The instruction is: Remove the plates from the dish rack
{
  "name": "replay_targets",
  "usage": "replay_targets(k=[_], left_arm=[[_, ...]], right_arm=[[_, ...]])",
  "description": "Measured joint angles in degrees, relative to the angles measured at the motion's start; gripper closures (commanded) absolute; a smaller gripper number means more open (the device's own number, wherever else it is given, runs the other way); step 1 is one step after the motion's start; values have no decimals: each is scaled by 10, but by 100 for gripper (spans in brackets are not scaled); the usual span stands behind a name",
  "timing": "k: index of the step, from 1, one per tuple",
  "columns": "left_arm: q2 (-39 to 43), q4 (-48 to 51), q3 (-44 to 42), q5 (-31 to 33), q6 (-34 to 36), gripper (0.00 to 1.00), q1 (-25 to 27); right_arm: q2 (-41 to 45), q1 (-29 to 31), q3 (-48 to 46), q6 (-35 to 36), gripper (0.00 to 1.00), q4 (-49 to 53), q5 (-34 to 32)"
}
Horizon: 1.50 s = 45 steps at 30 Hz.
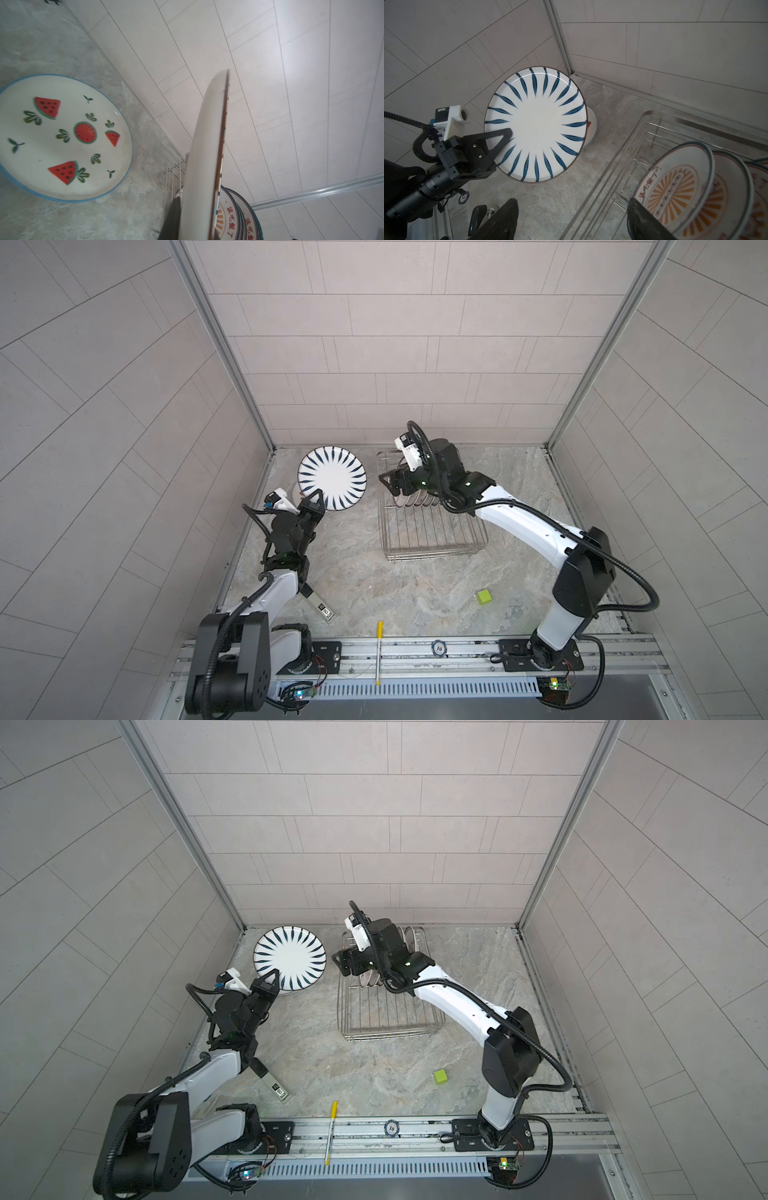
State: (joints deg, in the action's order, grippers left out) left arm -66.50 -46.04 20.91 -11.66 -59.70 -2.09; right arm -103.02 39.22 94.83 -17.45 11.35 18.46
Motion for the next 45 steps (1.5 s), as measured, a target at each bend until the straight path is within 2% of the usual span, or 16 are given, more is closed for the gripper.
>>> replay_targets(k=[5,10,19,30,38,45], left_arm=[[-17,23,0,51,-5,100,-7],[-71,19,1,72,-16,100,-21],[-165,3,28,104,-24,100,-26],[-261,2,99,107,-30,100,-36],[-309,-12,102,93,-39,100,-59],[-316,-1,115,88,-33,90,-62]], right_arm=[[-126,40,153,35,18,68,-13],[-233,67,296,69,19,153,-43],[-327,66,414,74,19,217,-58],[-369,65,448,75,19,234,-61],[-370,65,449,75,19,234,-61],[-378,65,451,74,19,232,-61]])
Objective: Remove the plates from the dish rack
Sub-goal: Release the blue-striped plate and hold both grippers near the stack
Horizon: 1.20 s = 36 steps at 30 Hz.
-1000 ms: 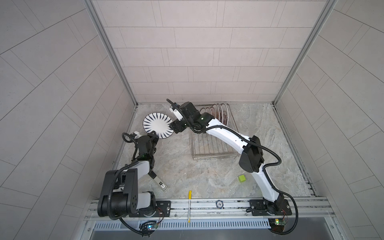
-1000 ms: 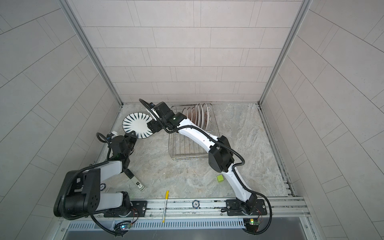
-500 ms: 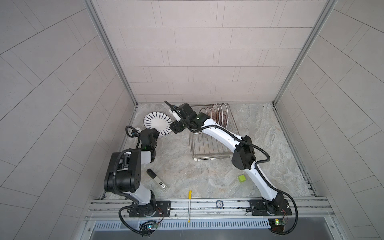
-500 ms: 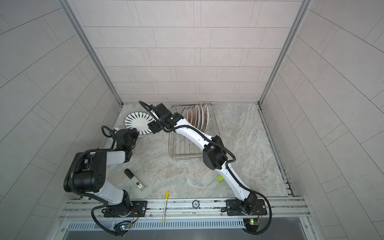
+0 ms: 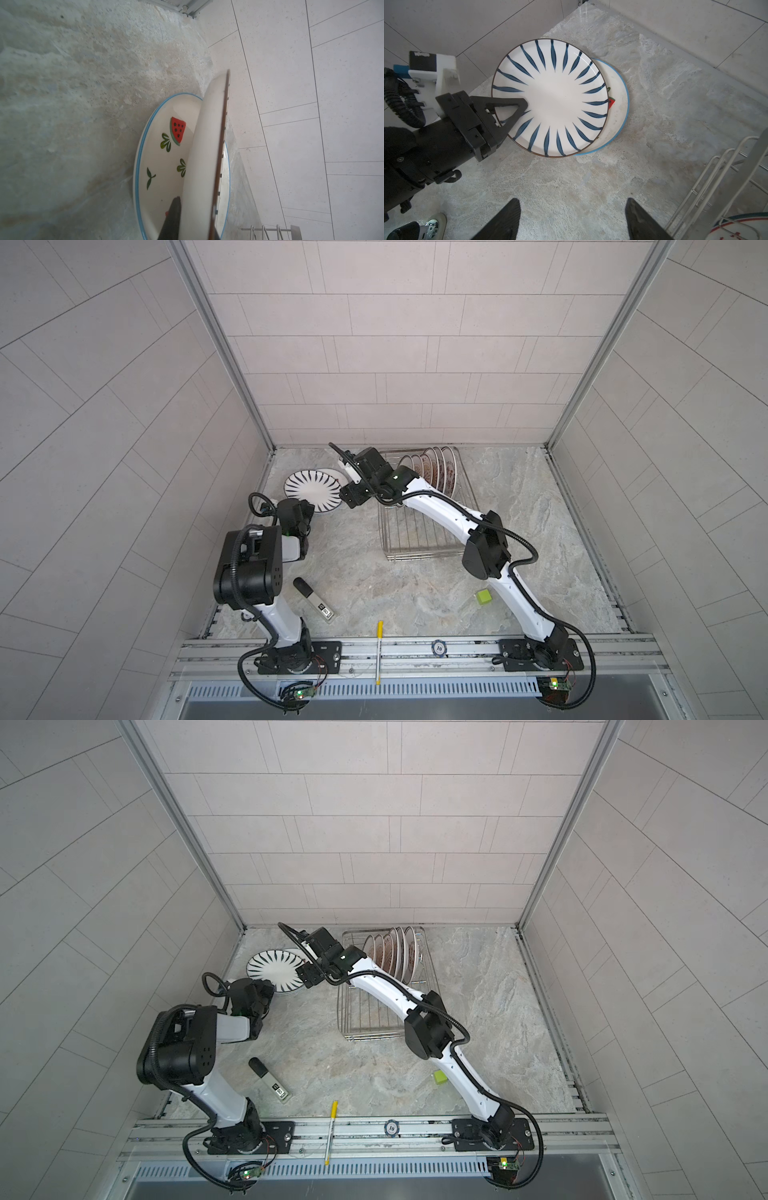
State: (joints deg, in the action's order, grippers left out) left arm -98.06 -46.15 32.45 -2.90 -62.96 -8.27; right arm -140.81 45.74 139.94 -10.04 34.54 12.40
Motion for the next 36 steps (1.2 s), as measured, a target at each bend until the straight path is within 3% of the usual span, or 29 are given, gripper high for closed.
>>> replay_targets(k=[5,13,36], left_arm=[[2,5,1,2,10,74,0],[16,40,2,12,32,63,0],[20,96,30,37,93,44,6]], right_arm=[[-3,0,0,-3,20,2,0],[-3,0,0,-5,20,4,0],[-3,0,0,-5,21,17,0]])
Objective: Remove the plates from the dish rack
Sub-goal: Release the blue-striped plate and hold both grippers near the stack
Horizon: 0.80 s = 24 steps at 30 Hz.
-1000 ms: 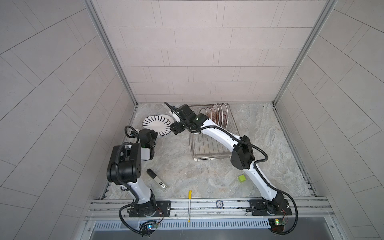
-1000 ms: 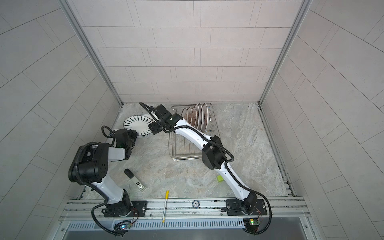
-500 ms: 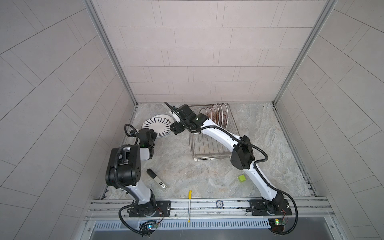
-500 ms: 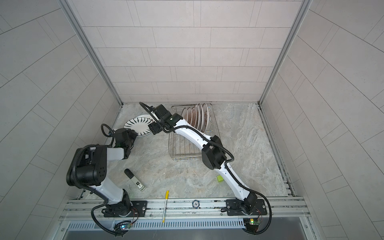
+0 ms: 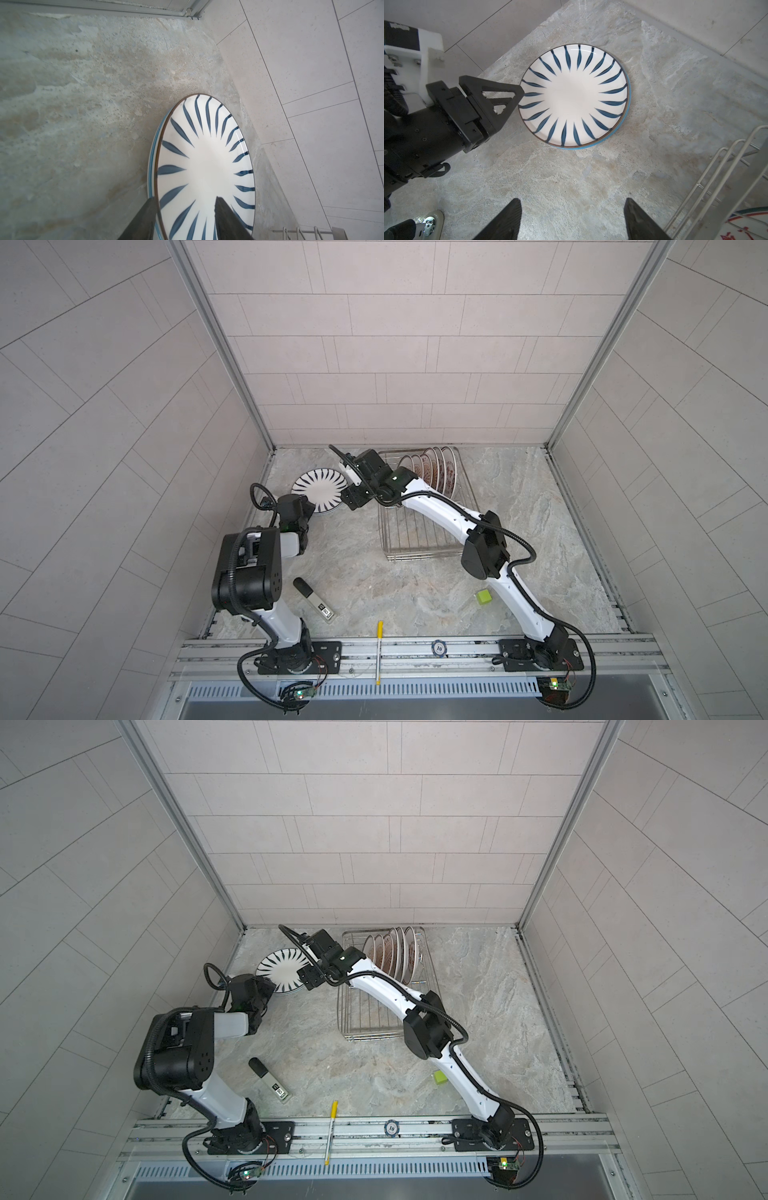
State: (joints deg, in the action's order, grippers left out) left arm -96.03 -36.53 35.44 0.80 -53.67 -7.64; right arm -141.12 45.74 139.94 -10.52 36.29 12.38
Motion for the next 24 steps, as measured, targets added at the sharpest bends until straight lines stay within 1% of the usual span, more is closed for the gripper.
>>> replay_targets(k=[19,24], left_arm=[[4,7,8,23,25,43,12],[8,9,8,27,29,41,13]], right_arm=[[0,0,0,1,21,7,0],[0,0,0,2,21,7,0]])
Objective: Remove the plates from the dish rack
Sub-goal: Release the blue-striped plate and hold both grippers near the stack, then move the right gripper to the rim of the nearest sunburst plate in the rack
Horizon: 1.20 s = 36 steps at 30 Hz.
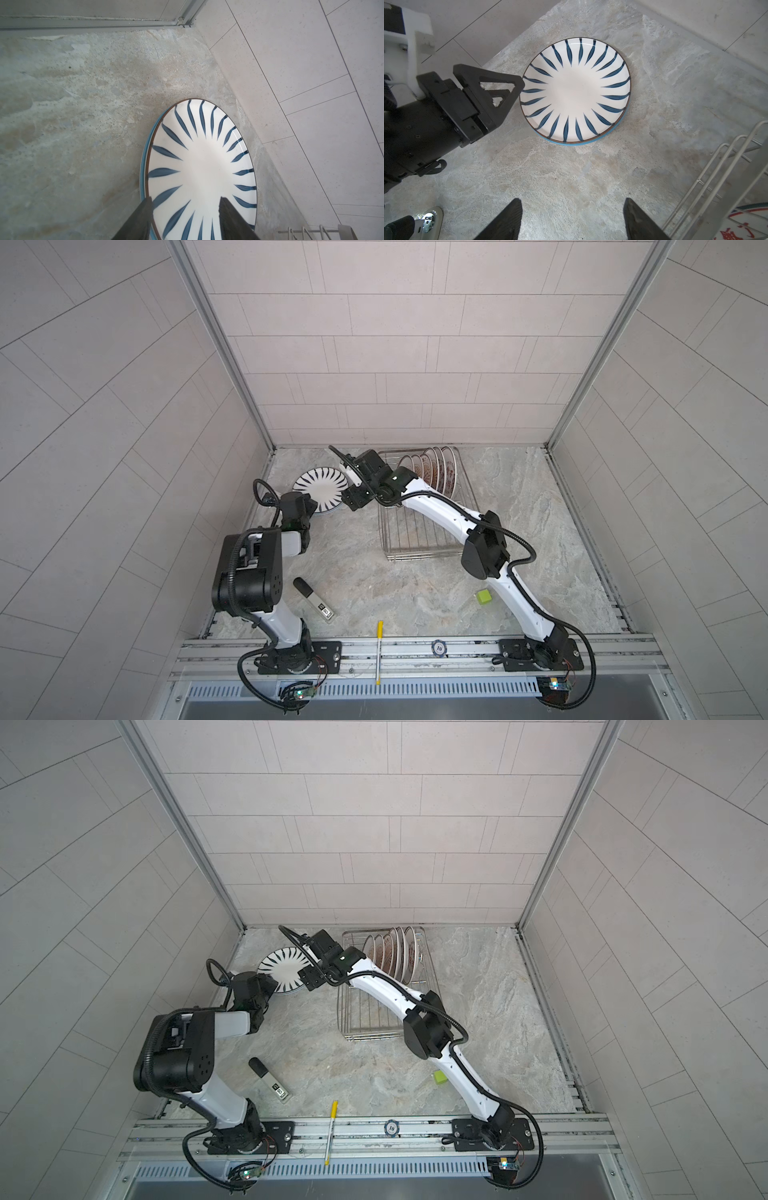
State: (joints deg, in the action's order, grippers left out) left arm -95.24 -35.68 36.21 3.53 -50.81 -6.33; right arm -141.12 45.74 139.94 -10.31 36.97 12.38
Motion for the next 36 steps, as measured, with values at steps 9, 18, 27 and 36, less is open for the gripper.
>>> replay_targets(k=[9,18,27,36], left_arm=[[37,11,-2,8,7,25,1],[165,25,-43,14,12,0,4],[303,65,-67,6,15,0,37],[374,109,-68,14,48,0,167]], right_arm=[[1,0,0,9,22,4,-1],[71,17,-50,22,22,7,-43],[272,35,-254,21,21,-67,-105],[473,28,-482,14,17,-137,-229]])
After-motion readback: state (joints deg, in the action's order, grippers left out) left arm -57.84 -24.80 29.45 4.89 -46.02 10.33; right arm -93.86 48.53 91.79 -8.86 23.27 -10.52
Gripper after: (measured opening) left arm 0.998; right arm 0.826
